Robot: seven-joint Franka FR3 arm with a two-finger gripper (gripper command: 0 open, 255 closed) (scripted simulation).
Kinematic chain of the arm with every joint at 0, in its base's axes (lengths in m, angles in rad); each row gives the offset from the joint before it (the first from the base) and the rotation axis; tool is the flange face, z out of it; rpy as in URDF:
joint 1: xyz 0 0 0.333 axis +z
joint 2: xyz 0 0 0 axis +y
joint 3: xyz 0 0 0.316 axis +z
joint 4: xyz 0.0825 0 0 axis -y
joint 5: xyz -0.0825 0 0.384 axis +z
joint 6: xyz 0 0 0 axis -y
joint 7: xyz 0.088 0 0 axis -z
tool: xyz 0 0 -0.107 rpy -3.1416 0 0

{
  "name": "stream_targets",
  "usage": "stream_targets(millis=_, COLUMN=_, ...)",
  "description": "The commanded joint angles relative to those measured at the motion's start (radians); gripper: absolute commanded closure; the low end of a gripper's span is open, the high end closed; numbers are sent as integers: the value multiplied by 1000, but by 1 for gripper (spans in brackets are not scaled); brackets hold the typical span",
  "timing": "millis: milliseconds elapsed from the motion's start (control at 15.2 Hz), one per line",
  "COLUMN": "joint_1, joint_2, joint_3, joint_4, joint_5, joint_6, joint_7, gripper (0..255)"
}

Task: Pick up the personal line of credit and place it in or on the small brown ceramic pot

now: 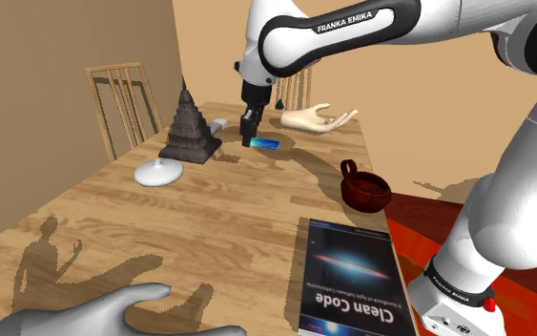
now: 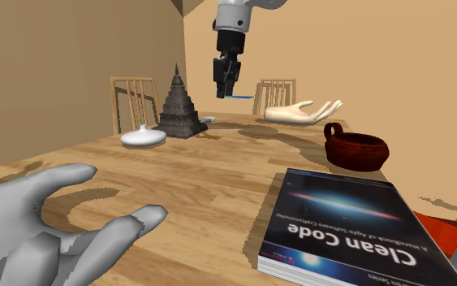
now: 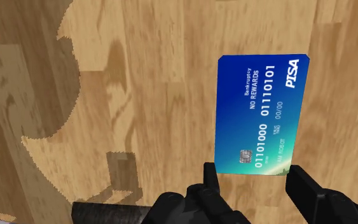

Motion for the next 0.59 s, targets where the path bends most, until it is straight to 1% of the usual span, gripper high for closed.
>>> stream_targets(millis=0, joint_1=-12, joint_2=-78, joint_3=-11, joint_4=-95, joint_5=20, joint_6=18, joint_7=-31, gripper=255)
stream_targets(millis=264, joint_1=-31, joint_2=-222, joint_3=-46, joint_4=-247, joint_5=51, joint_6=26, joint_7=-99, gripper=255)
stream_targets(millis=528, joint_1=-45, joint_2=-362, joint_3=-90, joint_4=-379, joint_5=67, joint_6=16, joint_7=-166, gripper=255)
